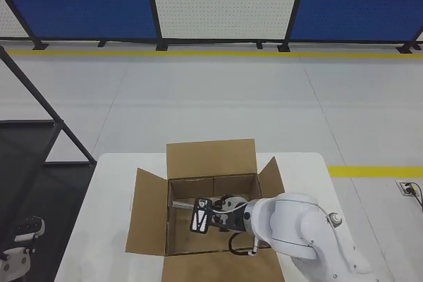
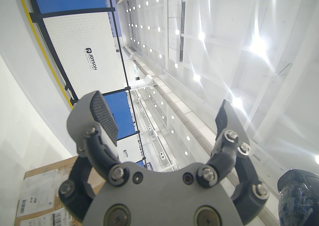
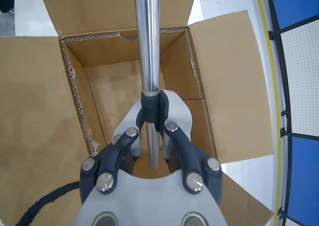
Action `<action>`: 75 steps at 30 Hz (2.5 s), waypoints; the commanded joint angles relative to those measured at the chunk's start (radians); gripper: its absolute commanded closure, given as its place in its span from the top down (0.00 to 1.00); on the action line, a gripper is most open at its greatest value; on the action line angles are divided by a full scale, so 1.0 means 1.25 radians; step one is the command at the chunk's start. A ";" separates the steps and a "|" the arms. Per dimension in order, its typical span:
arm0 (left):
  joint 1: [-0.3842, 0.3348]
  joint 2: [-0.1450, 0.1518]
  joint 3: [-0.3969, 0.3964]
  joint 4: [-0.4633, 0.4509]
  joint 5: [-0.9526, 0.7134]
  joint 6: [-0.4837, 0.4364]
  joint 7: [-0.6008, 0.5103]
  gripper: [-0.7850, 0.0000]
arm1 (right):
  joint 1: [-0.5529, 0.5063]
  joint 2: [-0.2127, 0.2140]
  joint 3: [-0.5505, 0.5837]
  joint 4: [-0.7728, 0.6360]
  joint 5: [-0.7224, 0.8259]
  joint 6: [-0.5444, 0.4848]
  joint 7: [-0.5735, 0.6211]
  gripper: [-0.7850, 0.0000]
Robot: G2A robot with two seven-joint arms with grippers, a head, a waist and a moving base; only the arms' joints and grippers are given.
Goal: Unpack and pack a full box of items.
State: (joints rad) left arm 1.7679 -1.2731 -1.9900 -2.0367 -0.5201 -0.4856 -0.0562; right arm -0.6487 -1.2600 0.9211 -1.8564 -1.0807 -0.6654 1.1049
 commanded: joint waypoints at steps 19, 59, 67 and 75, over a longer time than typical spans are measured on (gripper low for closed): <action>0.000 0.000 0.000 0.000 0.000 0.000 0.000 1.00 | -0.091 0.034 0.285 -0.355 0.170 0.110 -0.058 0.00; 0.000 0.000 0.000 0.000 0.000 0.000 0.000 1.00 | -0.757 0.093 1.060 -0.395 0.627 0.116 0.150 0.00; 0.000 0.000 0.000 0.000 0.000 0.000 0.000 1.00 | -0.768 0.102 0.995 -0.363 0.571 0.132 0.155 0.00; 0.000 0.000 0.000 0.000 0.000 0.000 0.000 1.00 | -0.728 0.119 0.883 -0.178 0.494 0.156 0.155 0.00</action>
State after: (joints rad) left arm 1.7679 -1.2731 -1.9900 -2.0367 -0.5201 -0.4856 -0.0562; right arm -1.5631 -1.1132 2.0331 -2.1065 -0.4552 -0.4713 1.2992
